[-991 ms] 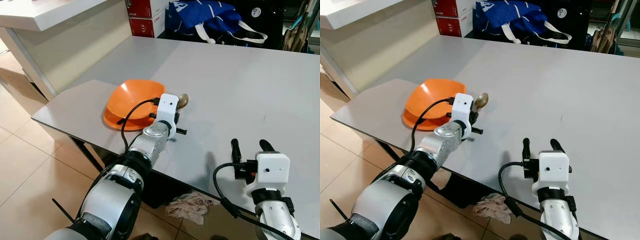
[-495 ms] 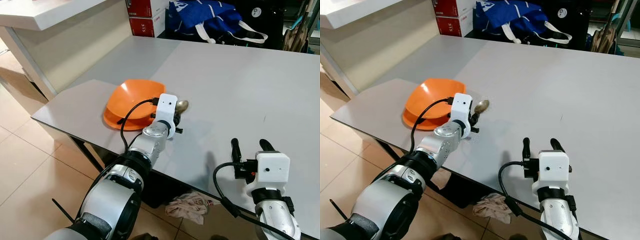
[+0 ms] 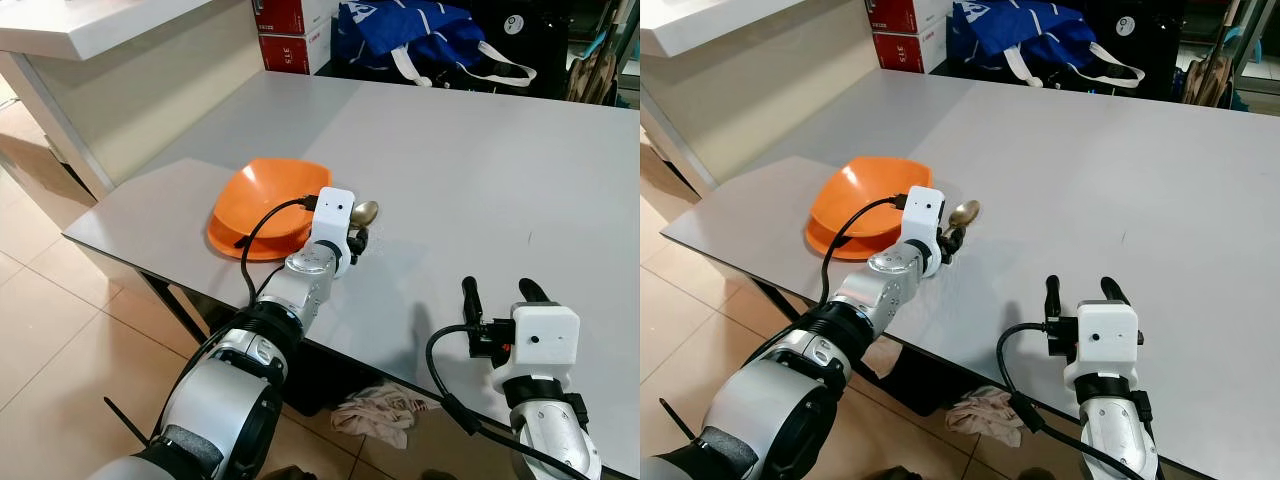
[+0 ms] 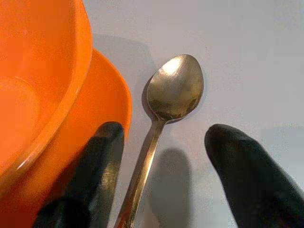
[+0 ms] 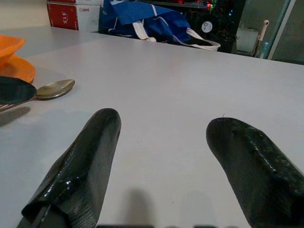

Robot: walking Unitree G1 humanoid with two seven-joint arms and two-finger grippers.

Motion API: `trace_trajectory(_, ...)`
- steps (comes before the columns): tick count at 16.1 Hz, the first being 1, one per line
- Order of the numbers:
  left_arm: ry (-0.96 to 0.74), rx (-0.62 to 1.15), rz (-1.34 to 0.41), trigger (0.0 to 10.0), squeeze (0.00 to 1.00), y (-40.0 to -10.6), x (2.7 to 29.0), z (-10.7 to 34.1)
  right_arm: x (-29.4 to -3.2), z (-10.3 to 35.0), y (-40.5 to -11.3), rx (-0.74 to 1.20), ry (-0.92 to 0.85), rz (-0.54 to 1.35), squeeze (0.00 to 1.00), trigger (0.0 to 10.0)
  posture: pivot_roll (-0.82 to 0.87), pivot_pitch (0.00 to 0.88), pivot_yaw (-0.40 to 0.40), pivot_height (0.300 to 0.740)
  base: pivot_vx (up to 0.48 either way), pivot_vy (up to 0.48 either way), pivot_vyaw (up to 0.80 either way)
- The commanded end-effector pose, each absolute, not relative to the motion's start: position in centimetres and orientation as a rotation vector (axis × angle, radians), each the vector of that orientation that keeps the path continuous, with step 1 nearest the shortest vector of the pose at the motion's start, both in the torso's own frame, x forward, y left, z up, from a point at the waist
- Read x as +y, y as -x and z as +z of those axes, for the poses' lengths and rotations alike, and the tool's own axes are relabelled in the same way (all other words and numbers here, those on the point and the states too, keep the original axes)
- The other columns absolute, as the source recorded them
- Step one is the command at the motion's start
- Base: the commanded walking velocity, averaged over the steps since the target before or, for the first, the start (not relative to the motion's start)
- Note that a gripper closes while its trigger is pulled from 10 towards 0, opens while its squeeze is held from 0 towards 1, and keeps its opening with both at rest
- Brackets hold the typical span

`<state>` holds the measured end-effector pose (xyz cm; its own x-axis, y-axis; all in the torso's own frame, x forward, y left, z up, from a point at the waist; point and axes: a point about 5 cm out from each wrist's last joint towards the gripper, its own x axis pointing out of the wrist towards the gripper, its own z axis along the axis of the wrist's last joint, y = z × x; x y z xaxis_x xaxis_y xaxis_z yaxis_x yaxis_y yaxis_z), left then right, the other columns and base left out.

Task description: Setting the table

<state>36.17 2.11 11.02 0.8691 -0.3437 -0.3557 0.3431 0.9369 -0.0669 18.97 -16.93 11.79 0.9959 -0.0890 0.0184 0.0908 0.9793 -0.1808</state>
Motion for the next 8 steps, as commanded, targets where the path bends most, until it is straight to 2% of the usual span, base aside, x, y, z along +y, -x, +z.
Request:
trace_trajectory(1, 0.076, 0.357, -0.481, 10.0, 1.0, -34.4, -3.7, 12.4, -16.8, 11.7, -19.2, -0.01, 0.176, -0.082, 0.0, 10.0, -0.2, 0.0, 0.145, 0.723, 0.0, 0.0, 0.0)
trace_trajectory(6, 0.076, 0.357, -0.481, 10.0, 1.0, -34.4, -3.7, 12.4, -16.8, 11.7, -19.2, -0.01, 0.176, -0.082, 0.0, 10.0, -0.2, 0.0, 0.145, 0.723, 0.0, 0.0, 0.0)
trace_trajectory(7, 0.074, 0.134, -0.455, 10.0, 0.0, -35.5, 0.8, 14.1, -17.0, 11.8, -20.5, -0.038, 0.184, -0.076, 0.0, 10.0, -0.1, 0.0, 0.12, 0.723, 0.0, 0.0, 0.0)
trace_trajectory(8, -0.015, -0.122, -0.487, 10.0, 0.0, -34.6, 5.4, 16.3, -17.2, 12.2, -22.3, -0.077, 0.193, -0.068, 0.0, 10.0, -0.09, 0.0, 0.118, 0.723, 0.0, 0.0, 0.0)
